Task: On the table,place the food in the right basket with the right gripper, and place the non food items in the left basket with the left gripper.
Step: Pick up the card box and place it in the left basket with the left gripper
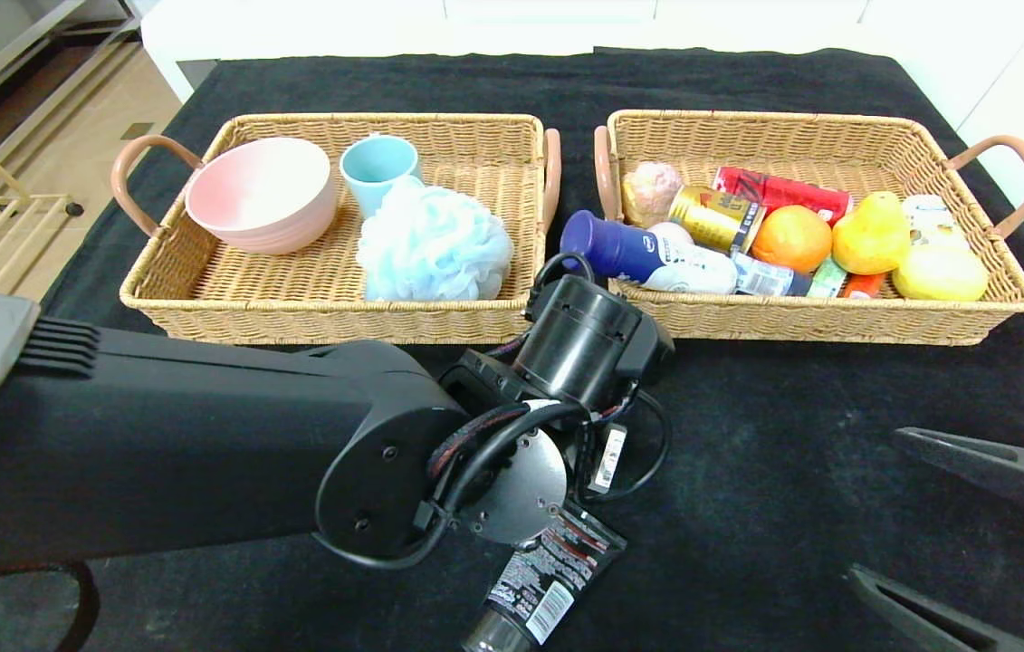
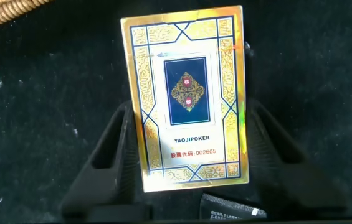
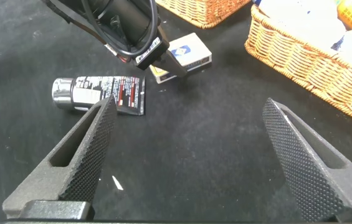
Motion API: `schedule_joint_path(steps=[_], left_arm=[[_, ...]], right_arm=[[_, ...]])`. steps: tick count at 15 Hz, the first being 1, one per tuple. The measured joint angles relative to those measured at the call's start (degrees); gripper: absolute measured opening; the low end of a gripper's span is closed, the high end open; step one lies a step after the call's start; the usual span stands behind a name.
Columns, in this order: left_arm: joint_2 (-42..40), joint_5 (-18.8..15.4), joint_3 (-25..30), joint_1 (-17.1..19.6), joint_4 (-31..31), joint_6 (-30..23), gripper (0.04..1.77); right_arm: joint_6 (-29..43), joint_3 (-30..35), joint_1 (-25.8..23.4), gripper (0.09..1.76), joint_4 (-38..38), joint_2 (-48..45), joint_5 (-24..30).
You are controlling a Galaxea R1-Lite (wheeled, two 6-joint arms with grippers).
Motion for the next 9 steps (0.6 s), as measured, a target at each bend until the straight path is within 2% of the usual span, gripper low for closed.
schedule_joint_path(steps=[9], left_arm=[[0.0,0.0,-0.1,0.0,0.2,0.2,1.04]], right_arm=[[0.0,0.3,0.9,1.71,0.1,0.3,-0.2]])
